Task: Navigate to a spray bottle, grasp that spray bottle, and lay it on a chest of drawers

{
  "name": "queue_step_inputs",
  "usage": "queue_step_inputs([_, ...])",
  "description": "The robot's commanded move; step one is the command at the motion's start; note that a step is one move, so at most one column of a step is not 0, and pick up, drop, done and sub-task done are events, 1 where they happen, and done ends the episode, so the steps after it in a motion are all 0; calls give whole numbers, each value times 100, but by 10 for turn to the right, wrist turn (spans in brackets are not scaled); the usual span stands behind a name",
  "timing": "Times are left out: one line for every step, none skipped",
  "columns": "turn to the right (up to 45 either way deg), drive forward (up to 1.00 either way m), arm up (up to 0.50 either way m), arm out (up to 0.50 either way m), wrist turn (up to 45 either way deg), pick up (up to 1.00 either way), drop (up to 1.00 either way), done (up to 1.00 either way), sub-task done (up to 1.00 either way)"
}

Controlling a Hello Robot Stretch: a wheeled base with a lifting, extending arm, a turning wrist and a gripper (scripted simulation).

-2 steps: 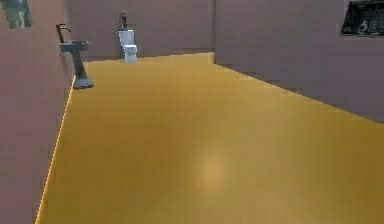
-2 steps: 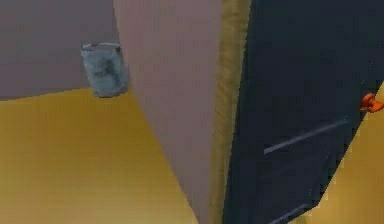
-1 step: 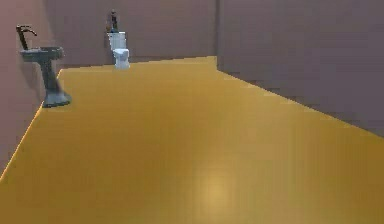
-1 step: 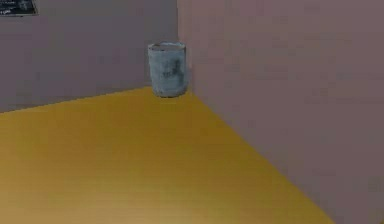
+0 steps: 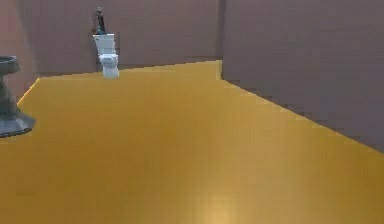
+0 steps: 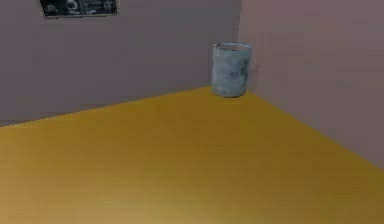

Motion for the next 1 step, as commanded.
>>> queue_step_inputs([0,100,0,0,0,0,0,0,0])
